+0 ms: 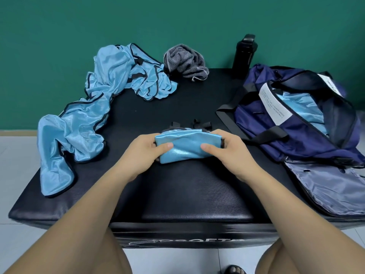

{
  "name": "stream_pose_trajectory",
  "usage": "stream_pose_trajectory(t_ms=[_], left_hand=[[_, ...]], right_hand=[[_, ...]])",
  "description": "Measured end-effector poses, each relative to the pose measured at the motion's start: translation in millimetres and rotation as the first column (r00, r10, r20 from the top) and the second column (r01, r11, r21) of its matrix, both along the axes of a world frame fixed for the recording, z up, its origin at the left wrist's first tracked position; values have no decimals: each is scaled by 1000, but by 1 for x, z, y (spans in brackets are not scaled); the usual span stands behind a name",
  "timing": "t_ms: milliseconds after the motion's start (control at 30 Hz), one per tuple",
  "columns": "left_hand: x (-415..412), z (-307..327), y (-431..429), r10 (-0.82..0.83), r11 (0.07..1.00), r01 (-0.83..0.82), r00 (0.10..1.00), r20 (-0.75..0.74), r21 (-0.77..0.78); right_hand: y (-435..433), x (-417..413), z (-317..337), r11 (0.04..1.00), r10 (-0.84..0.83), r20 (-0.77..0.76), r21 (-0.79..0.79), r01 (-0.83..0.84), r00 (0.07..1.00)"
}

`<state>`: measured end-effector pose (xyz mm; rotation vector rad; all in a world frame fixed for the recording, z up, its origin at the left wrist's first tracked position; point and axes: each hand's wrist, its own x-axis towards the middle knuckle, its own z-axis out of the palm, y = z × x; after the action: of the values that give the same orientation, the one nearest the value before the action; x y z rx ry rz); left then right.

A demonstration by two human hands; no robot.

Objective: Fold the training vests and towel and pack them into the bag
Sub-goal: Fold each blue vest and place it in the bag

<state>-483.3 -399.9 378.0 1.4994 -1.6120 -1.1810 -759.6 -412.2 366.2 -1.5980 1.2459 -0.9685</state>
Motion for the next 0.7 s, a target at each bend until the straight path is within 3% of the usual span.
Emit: stream_pose_trajectory(t_ms=[67,200,300,500,700], left_hand=[[-2,-3,-1,58,996,-49,991,-117,77],[-10,-6,-1,154,981,-125,966,-210,148],[-11,-7,0,161,976,-113,951,-264,187],[-4,-19,-9,245,961,-248,969,36,121],[-14,-24,-13,319,940,-335,929,188,61]], right_hand=[[-3,0,-4,1000,-15,-30,1,16,999],[-4,9,-9,992,-116,-149,-55,109,982],[-5,14,-14,975,-221,-133,-61,215,966],[-8,24,-21,944,-329,-149,-79,321,933],[-14,28,-23,923,-385,-156,-82,376,910]])
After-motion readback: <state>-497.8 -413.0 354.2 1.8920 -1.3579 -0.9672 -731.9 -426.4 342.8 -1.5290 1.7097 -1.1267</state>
